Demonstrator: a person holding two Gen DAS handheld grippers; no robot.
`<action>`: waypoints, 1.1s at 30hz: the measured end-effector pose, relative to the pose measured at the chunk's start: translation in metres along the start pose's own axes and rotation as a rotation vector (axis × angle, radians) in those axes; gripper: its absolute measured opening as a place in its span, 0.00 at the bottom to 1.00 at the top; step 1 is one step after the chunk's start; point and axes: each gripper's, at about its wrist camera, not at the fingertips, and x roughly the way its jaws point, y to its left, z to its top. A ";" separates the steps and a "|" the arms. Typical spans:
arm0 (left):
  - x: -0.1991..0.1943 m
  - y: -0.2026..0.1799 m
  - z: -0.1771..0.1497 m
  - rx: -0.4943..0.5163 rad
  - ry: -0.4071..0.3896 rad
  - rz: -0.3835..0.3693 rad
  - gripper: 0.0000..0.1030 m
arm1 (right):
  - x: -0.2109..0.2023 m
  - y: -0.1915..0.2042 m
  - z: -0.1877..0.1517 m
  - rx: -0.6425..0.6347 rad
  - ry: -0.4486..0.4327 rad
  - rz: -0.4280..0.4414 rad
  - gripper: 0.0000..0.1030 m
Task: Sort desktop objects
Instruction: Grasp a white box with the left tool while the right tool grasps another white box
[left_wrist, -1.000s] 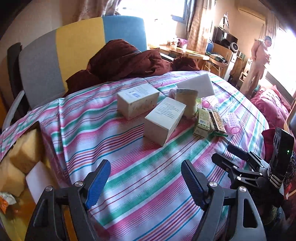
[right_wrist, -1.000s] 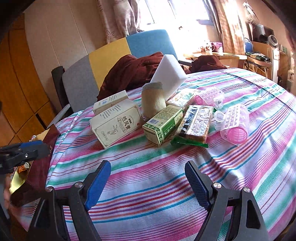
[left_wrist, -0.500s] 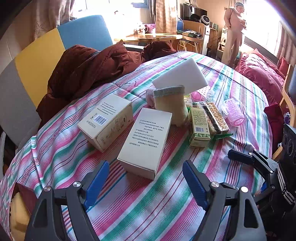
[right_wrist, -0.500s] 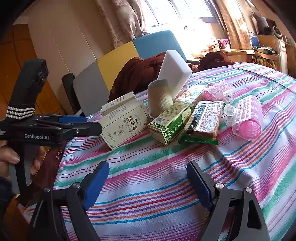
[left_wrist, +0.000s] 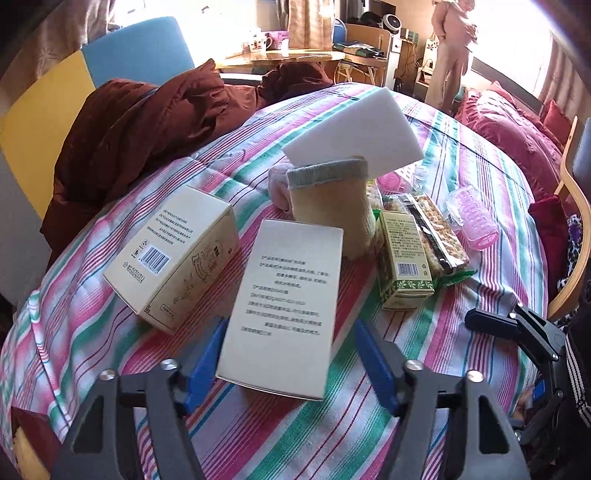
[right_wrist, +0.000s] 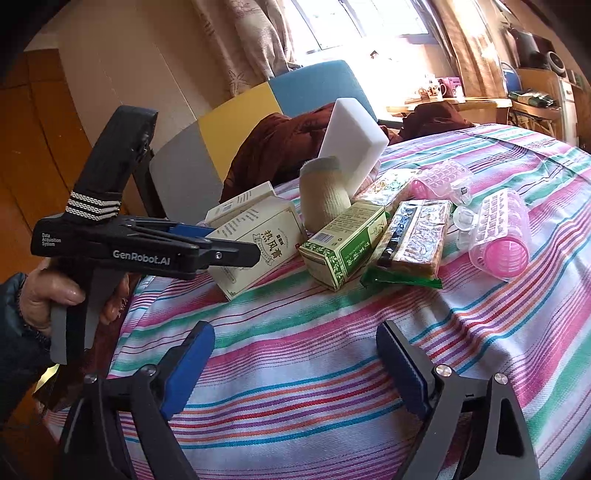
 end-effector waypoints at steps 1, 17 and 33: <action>0.000 0.003 -0.002 -0.021 0.002 0.000 0.55 | 0.000 0.000 0.000 0.000 0.001 0.001 0.88; -0.084 -0.036 -0.120 -0.188 -0.114 0.048 0.51 | 0.005 0.009 0.009 -0.047 0.073 0.017 0.90; -0.086 -0.038 -0.169 -0.209 -0.273 0.065 0.52 | 0.082 0.087 0.117 -0.134 0.270 0.229 1.00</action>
